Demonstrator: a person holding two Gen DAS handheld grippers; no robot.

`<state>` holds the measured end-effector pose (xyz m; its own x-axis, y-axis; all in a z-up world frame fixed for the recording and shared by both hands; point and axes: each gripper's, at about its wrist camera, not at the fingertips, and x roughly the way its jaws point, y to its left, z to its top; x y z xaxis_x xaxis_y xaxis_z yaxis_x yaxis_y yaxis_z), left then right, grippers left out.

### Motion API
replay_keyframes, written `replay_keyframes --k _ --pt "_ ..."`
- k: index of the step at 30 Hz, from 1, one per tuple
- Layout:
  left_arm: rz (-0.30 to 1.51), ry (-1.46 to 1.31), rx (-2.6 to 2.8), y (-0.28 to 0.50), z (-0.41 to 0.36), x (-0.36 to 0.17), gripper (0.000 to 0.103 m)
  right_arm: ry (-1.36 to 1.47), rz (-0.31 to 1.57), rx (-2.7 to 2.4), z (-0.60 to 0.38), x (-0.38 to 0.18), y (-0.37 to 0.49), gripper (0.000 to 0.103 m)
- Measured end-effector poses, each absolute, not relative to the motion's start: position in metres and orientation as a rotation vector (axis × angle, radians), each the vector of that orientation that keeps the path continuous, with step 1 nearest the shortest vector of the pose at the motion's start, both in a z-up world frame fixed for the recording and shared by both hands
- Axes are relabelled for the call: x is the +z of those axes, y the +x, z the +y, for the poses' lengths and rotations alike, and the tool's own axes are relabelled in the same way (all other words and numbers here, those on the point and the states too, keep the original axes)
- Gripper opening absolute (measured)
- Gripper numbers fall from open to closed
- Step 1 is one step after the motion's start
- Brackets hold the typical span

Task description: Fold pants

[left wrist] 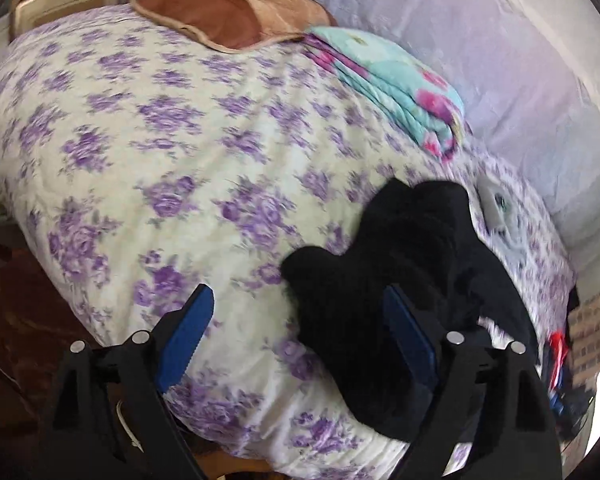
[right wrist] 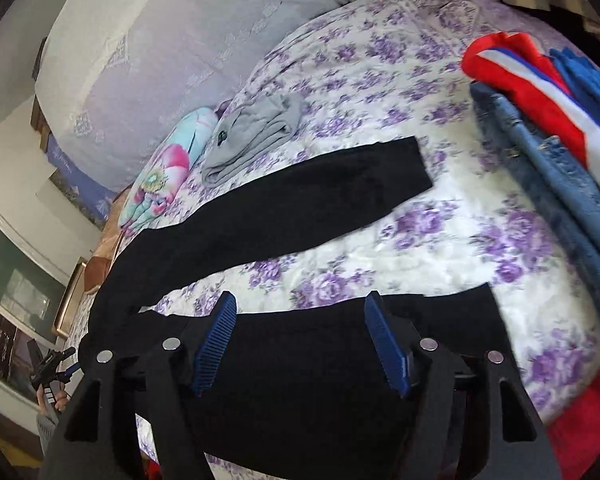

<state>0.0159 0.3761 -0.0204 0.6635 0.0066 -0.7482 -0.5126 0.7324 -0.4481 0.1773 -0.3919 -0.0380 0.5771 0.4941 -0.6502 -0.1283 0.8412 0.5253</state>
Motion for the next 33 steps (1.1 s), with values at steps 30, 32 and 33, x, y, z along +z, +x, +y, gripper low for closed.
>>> replay_keyframes --k 30,32,33 --pt "0.998 -0.501 0.023 0.223 0.321 -0.043 0.053 0.528 0.997 0.453 -0.344 -0.082 0.206 0.074" --pt "1.049 -0.541 0.051 0.236 0.33 -0.056 0.052 0.519 0.997 0.451 -0.342 -0.082 0.207 0.074" --pt "1.074 -0.559 0.042 0.243 0.33 -0.062 0.052 0.513 0.996 0.449 -0.341 -0.082 0.208 0.074"
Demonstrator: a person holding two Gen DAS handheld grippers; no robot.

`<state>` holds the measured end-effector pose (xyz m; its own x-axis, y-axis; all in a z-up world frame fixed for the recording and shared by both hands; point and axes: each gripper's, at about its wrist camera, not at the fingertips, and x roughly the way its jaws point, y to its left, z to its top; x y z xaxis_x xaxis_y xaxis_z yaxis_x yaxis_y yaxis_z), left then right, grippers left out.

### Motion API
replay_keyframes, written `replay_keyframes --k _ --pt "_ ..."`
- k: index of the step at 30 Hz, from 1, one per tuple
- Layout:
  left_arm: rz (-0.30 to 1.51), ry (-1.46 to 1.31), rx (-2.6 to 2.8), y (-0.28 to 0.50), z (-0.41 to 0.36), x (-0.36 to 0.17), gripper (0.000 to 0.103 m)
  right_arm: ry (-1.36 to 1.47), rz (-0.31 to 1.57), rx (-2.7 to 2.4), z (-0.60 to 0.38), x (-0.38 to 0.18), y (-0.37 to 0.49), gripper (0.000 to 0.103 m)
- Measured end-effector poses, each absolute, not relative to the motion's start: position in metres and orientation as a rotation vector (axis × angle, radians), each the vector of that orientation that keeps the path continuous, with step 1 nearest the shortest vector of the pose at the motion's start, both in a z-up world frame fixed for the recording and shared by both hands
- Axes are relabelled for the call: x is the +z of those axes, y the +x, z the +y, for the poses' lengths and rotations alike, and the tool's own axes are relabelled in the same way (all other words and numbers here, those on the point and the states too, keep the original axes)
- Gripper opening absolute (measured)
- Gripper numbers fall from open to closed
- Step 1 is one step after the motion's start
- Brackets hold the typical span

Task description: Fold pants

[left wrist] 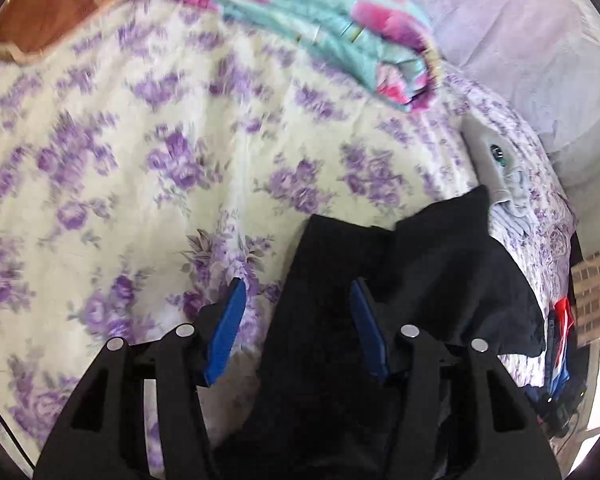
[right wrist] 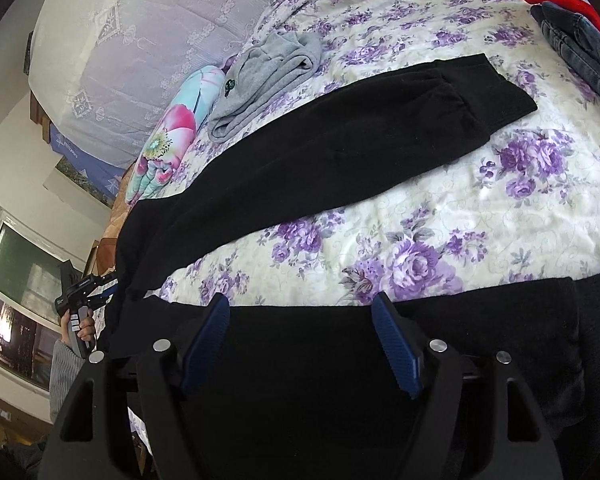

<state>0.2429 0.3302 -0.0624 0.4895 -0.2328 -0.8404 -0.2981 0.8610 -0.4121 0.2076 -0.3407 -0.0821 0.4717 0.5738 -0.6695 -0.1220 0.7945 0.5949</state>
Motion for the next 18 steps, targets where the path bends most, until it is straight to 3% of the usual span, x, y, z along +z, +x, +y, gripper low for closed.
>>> replay_keyframes --k 7,13,18 --pt "1.108 -0.502 0.023 0.268 0.312 -0.073 0.05 0.515 0.992 0.449 -0.341 -0.082 0.207 0.074" --pt "1.008 -0.427 0.044 0.258 0.297 -0.056 0.012 0.511 0.988 0.444 -0.34 -0.083 0.206 0.074" --pt "0.805 -0.475 0.175 0.235 0.328 -0.001 0.005 0.51 0.99 0.442 -0.34 -0.082 0.206 0.074"
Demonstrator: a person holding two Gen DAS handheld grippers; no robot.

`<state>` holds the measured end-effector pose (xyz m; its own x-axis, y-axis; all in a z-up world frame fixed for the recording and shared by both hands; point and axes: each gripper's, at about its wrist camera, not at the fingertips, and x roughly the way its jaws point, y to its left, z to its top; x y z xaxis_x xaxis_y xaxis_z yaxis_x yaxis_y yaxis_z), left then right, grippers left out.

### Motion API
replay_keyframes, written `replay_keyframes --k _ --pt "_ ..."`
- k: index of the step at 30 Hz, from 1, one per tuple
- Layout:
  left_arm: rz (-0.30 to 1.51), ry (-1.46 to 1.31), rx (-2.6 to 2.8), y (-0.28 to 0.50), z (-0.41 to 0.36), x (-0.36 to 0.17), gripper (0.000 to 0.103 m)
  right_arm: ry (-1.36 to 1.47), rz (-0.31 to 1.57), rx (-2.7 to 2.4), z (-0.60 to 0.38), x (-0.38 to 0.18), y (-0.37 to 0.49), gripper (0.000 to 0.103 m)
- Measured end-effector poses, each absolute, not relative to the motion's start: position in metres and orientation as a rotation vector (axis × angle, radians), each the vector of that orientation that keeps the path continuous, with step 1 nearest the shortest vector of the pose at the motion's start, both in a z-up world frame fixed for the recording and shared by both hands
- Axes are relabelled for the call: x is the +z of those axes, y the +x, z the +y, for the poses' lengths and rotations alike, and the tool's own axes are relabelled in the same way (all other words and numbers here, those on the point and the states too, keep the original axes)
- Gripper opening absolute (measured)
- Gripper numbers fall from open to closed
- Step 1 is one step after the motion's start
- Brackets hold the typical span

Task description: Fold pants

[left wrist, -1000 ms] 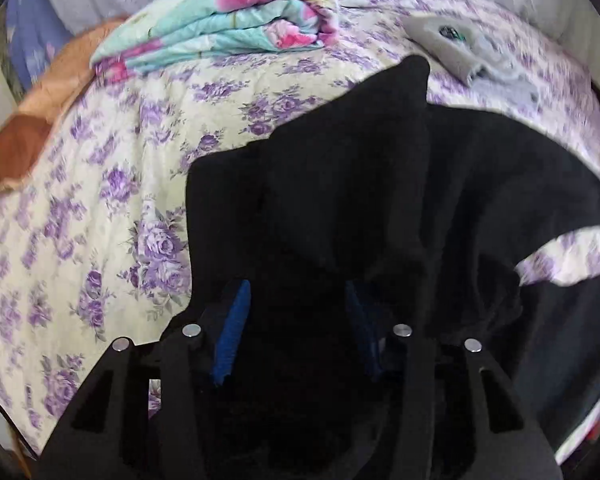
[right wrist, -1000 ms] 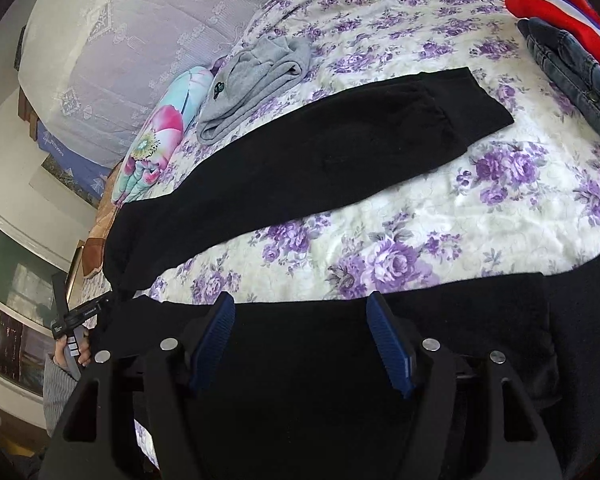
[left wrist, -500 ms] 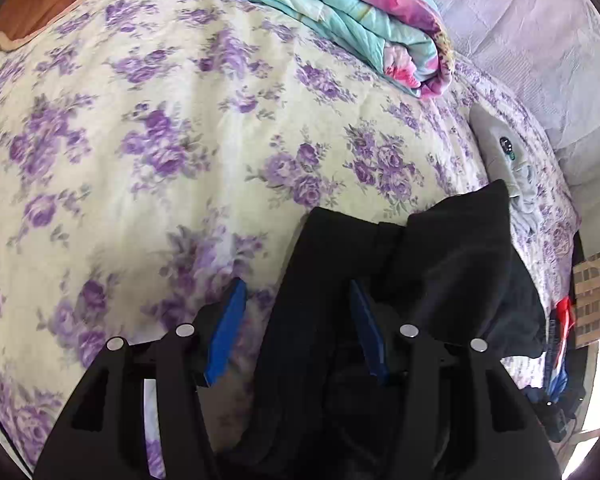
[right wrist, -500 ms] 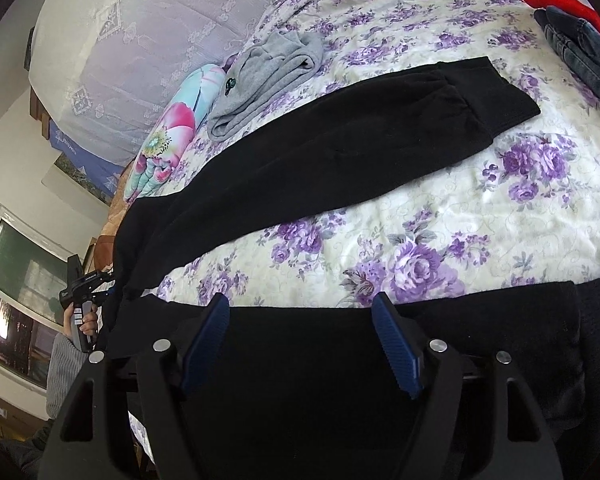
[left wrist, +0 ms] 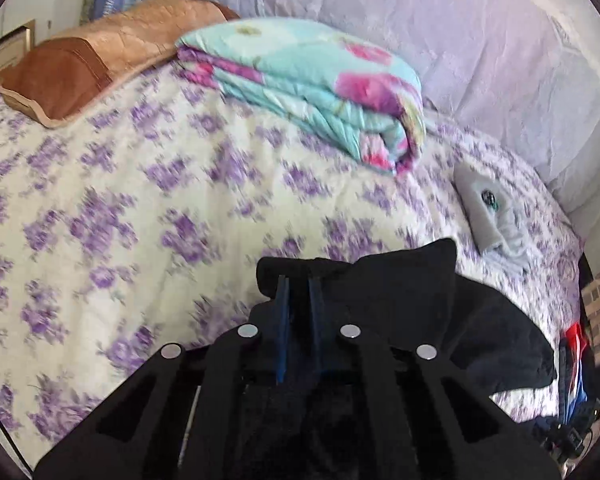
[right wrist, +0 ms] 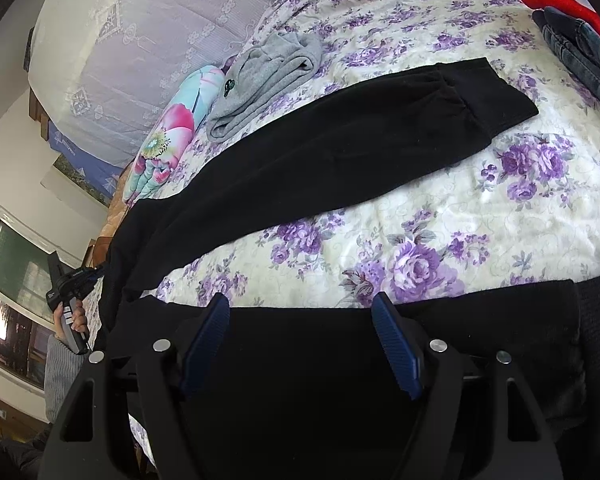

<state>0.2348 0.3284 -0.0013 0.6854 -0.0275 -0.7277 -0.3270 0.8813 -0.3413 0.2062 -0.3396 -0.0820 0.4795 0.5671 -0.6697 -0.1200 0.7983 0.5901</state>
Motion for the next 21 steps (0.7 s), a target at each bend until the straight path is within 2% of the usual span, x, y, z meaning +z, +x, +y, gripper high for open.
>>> replay_keyframes --k 4,6,7,9,10,13,15,17,21 --pt "0.731 -0.46 0.301 0.239 0.357 0.037 0.006 0.512 0.982 0.441 -0.34 -0.082 0.206 0.074" --pt "0.754 -0.368 0.365 0.253 0.356 0.039 0.007 0.515 0.977 0.441 -0.34 -0.082 0.206 0.074" --pt "0.789 -0.322 0.399 0.26 0.355 0.034 0.012 0.517 0.975 0.442 -0.34 -0.082 0.206 0.074" --pt "0.871 -0.29 0.382 0.267 0.354 0.021 0.067 0.52 0.972 0.446 -0.341 -0.082 0.206 0.074" --pt "0.875 -0.293 0.375 0.264 0.353 0.018 0.08 0.521 0.972 0.449 -0.342 -0.082 0.205 0.074" --pt "0.852 -0.289 0.416 0.238 0.362 0.016 0.079 0.525 0.971 0.46 -0.343 -0.082 0.204 0.074" --pt "0.883 -0.403 0.374 0.215 0.377 0.009 0.079 0.53 0.969 0.467 -0.344 -0.083 0.204 0.074" --pt "0.925 -0.525 0.347 0.184 0.391 -0.003 0.074 0.532 0.964 0.472 -0.345 -0.084 0.203 0.074" --pt "0.989 -0.61 0.352 0.119 0.394 -0.03 0.073 0.531 0.95 0.486 -0.345 -0.085 0.201 0.075"
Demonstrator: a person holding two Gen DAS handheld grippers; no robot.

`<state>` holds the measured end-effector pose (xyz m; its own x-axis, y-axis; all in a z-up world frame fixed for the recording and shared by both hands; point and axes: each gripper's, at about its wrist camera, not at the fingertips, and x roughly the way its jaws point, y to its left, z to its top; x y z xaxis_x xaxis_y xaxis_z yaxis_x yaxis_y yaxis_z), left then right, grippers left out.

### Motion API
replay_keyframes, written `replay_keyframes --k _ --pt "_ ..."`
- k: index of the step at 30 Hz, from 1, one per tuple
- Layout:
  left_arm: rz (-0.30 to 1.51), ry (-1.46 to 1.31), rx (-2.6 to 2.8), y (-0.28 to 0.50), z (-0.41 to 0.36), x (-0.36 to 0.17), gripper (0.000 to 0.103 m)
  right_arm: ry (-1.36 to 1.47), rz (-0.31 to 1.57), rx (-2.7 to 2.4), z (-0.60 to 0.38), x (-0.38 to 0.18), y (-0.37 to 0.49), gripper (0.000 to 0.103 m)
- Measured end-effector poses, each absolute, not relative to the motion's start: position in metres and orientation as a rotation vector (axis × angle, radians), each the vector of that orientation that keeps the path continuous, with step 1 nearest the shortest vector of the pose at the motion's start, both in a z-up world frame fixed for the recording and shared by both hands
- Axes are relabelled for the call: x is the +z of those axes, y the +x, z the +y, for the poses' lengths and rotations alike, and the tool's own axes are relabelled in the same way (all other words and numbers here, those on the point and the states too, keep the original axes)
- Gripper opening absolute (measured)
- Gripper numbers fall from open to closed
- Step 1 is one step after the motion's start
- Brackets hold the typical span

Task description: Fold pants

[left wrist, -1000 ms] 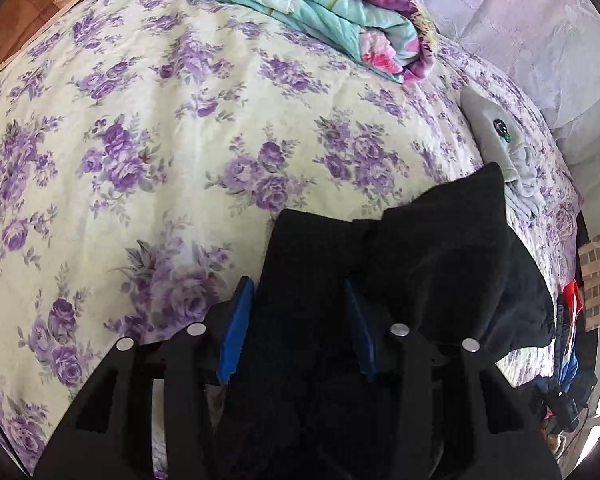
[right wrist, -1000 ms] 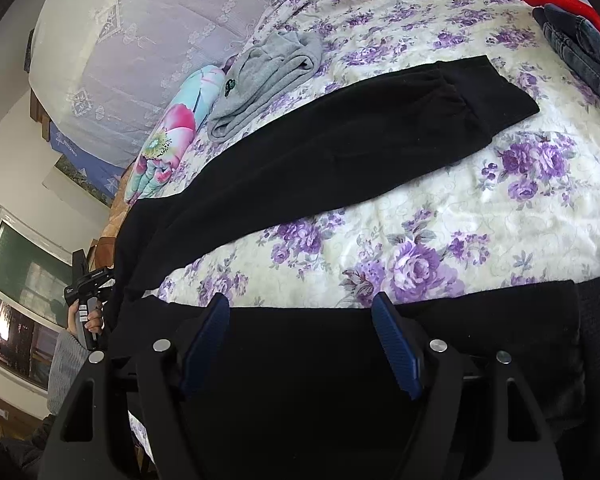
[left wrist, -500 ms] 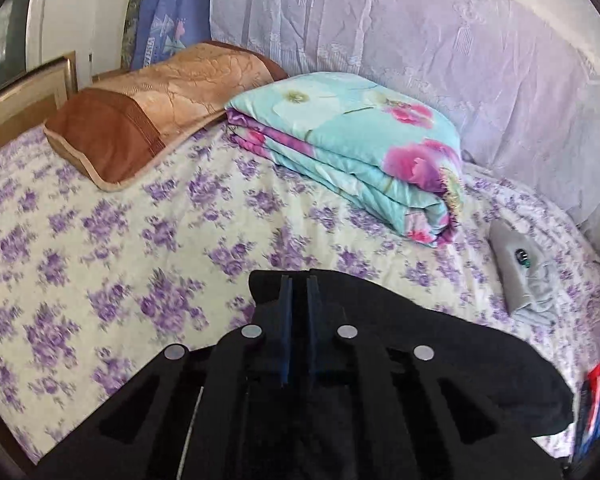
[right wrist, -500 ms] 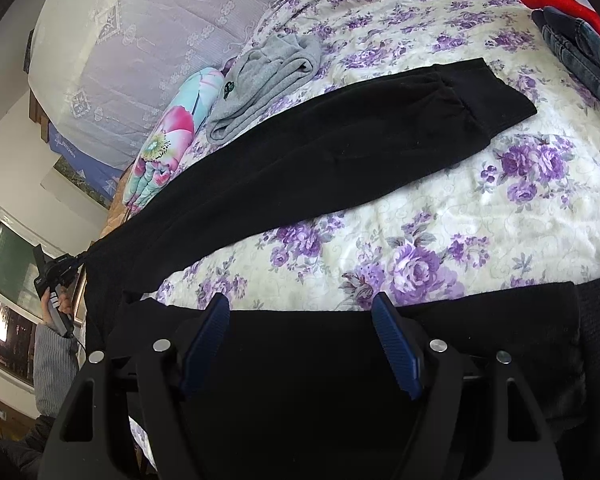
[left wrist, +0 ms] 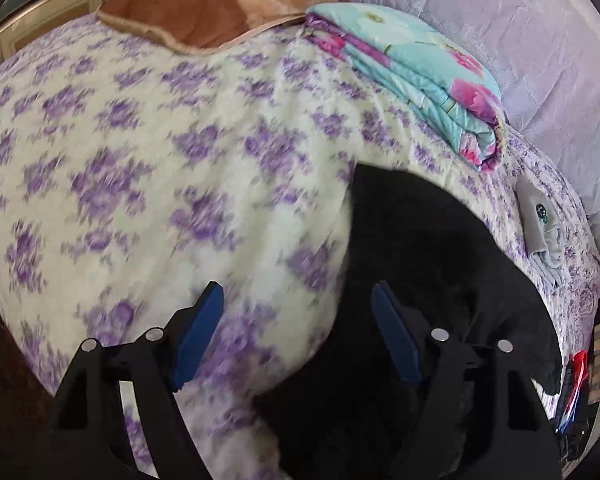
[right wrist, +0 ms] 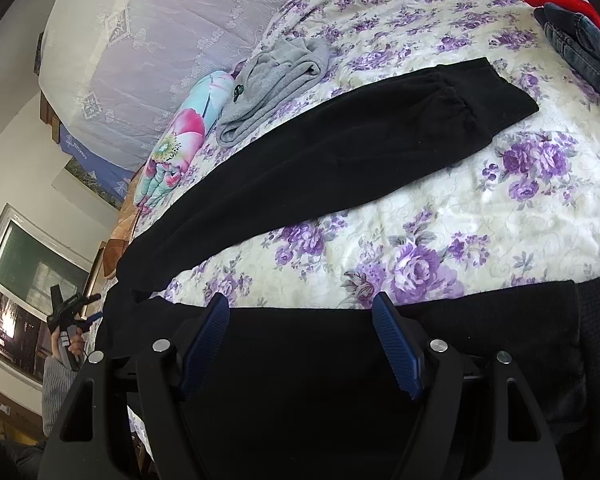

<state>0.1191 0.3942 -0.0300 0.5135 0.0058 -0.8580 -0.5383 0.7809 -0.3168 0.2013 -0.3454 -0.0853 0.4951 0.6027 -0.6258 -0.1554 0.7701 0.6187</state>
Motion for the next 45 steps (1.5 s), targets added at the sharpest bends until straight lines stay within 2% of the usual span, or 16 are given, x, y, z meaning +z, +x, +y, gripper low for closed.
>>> replay_keyframes --k 4,9,11,12,13,15,18,20,22,26,29,32,37,39,41,45 --pt "1.043 -0.731 0.273 0.081 0.381 -0.065 0.066 0.527 0.947 0.492 -0.345 -0.085 0.2 0.077" --pt "1.004 -0.825 0.17 0.083 0.362 -0.075 0.066 0.517 0.932 0.494 -0.343 -0.083 0.196 0.078" --pt "1.007 -0.802 0.167 0.089 0.351 -0.073 0.061 0.522 0.925 0.493 -0.344 -0.083 0.193 0.078" --pt "1.0 -0.787 0.187 0.09 0.347 -0.073 0.057 0.523 0.92 0.495 -0.344 -0.082 0.191 0.078" --pt "0.99 -0.787 0.199 0.091 0.345 -0.073 0.035 0.525 0.916 0.496 -0.345 -0.082 0.19 0.078" --pt "0.924 -0.833 0.202 0.087 0.35 -0.07 0.02 0.529 0.914 0.496 -0.347 -0.082 0.188 0.078" --pt "0.719 -0.702 0.328 0.066 0.347 -0.022 0.007 0.537 0.919 0.497 -0.349 -0.08 0.188 0.078" --pt "0.567 -0.6 0.363 0.043 0.336 0.019 0.008 0.54 0.917 0.5 -0.351 -0.08 0.186 0.078" --pt "0.589 -0.571 0.362 0.04 0.333 0.028 0.01 0.539 0.914 0.502 -0.352 -0.081 0.185 0.078" --pt "0.855 -0.671 0.464 0.053 0.36 -0.048 0.016 0.537 0.902 0.508 -0.352 -0.082 0.184 0.078" --pt "0.8 -0.915 0.384 0.027 0.385 -0.086 0.021 0.539 0.908 0.511 -0.354 -0.08 0.182 0.078" --pt "0.705 -0.906 0.419 0.008 0.379 -0.06 0.031 0.539 0.912 0.507 -0.356 -0.078 0.18 0.078" --pt "0.643 -0.617 0.354 0.038 0.338 0.01 0.03 0.534 0.895 0.506 -0.351 -0.074 0.177 0.078" --pt "0.634 -0.564 0.27 0.065 0.318 0.024 0.037 0.537 0.893 0.512 -0.349 -0.073 0.175 0.078" --pt "0.699 -0.536 0.147 0.101 0.302 0.016 0.054 0.529 0.91 0.514 -0.347 -0.076 0.173 0.078" --pt "0.967 -0.404 0.259 0.161 0.285 -0.057 0.053 0.514 0.97 0.498 -0.354 -0.085 0.173 0.074"
